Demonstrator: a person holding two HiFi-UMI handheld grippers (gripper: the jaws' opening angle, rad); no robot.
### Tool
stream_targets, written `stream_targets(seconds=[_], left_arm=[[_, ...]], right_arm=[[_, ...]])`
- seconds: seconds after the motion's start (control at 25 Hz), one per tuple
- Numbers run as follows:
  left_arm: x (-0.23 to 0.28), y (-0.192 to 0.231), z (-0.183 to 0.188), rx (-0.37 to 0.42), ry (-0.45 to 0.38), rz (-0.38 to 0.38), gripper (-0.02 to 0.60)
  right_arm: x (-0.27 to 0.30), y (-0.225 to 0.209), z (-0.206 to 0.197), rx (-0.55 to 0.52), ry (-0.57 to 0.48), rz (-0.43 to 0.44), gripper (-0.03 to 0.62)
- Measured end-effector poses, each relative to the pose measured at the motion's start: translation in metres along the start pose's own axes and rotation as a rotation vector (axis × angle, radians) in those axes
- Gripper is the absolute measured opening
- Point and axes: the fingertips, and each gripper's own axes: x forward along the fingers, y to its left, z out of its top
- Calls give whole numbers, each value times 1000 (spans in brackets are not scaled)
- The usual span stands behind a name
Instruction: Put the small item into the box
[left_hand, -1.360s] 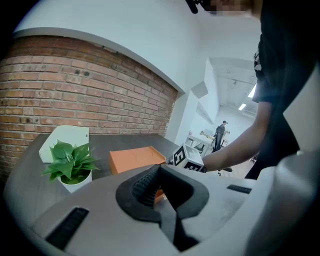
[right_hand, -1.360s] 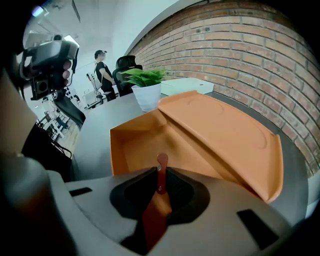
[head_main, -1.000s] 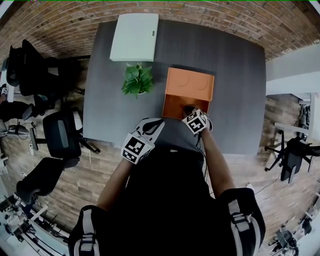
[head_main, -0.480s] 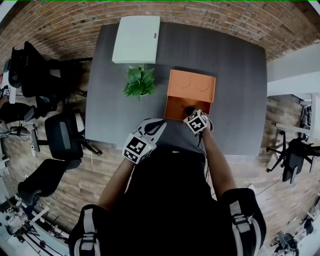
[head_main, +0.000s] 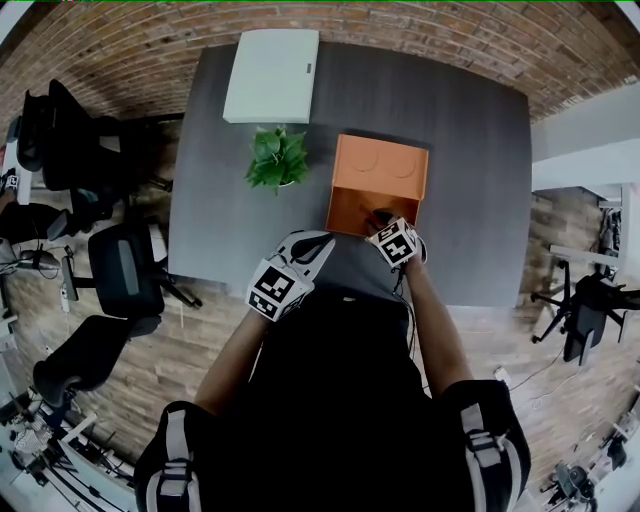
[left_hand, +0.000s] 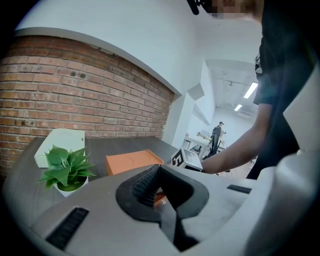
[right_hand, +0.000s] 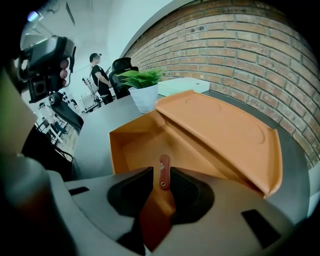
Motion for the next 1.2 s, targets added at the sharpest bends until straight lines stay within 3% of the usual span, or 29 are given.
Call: stream_targets(seconds=[0.24,0.4,0.56,0.72,0.84,1.2], left_arm=[[4,-1,8,15,-22,-2,23],[9,-2,11,34,-19,-18,23],[12,-3,11,42,-21,-29,23],[13,-9,11,50,-28,-47,23],[15,-11,10,42,-37,-56,23],[11,-17,17,42,-61,-6,23]], right_arm=[[-29,6,5,3,-63,-36,117],[-63,18,17,-58,-129,-79,117],[-89,35,25,-70,-185,-63,66],[-102,44,21,-75,-157,-58,43],[-113,47,25,-23,-186,-61,38],[-150,54,33,-63,-296,-86,34]])
